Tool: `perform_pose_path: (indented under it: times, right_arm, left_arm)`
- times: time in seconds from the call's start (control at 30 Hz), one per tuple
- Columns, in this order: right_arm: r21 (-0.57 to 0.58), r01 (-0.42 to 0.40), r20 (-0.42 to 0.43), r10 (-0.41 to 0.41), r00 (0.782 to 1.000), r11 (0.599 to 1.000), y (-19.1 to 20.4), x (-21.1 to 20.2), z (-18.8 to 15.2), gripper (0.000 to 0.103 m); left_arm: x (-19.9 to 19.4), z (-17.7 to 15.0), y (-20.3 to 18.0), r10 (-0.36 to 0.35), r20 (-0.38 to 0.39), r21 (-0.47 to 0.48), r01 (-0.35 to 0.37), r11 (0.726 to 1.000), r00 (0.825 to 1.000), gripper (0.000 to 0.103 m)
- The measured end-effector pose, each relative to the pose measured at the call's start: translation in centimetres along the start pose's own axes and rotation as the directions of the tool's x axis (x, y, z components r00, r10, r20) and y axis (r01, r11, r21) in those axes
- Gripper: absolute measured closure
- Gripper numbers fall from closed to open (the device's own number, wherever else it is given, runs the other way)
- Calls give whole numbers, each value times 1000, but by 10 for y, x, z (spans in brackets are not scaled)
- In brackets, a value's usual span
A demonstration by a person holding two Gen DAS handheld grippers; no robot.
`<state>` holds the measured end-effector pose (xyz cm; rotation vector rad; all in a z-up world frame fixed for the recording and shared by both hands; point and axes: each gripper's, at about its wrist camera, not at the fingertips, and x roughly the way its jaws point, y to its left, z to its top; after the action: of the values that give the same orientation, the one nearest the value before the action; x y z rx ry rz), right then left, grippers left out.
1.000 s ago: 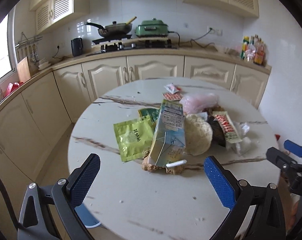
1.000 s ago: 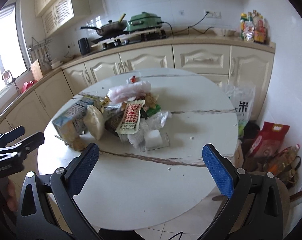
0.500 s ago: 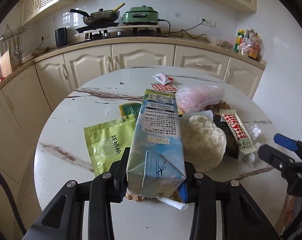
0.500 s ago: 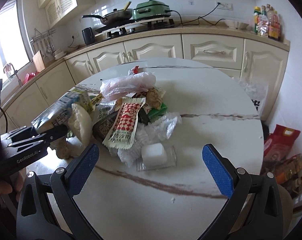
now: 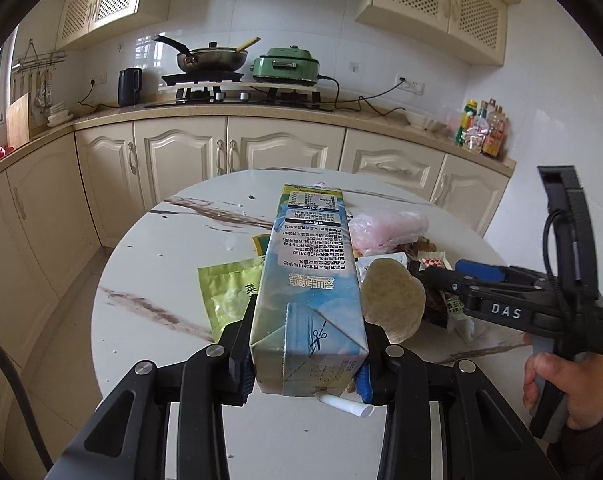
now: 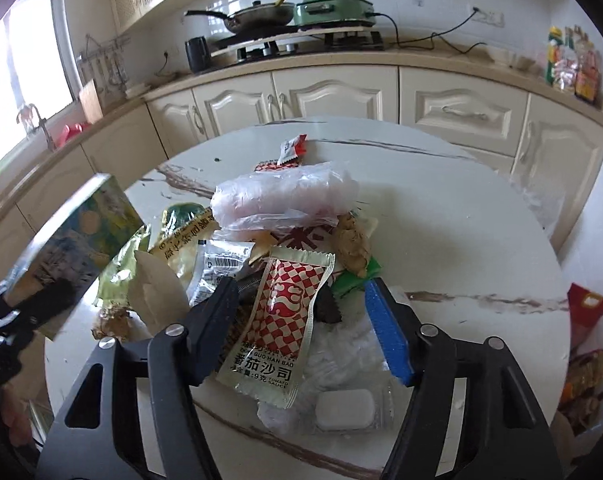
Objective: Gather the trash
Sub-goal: 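Grasp the juice carton with the left tool while the right tool grasps the red-and-white sauce packet, then carry both items to the blue bucket and open both tools to drop them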
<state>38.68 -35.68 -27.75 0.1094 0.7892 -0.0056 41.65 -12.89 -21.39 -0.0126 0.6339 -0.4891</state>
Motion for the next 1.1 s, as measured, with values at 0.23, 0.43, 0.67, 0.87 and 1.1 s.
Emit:
perform_pose_path:
  times: [0.23,0.43,0.67,0.87,1.1]
  right_arm:
    - [11,-54,-40,54,998,998,-2,9,-3,73]
    - [42,-61,-6,61,998,997,-11,-1,-2,88]
    - [55,-62,97,57,994,997,-2,-43,9,93]
    - [-116,-214,172,232,957,970,94,-72,31,94]
    - [-302,-500,-14,521,854,812,277,-18,23,94]
  left_arm:
    - [-37,-4,20,-18,30,-33,19,999,999,68]
    - [-78,-16,45,-17,70,-53,21,998,997,68]
    - [-131,-35,83,35,111,-103,-24,994,993,68]
    - [-179,-69,137,161,107,-191,-138,972,981,68]
    - [-206,-120,214,286,11,-328,-266,906,958,68]
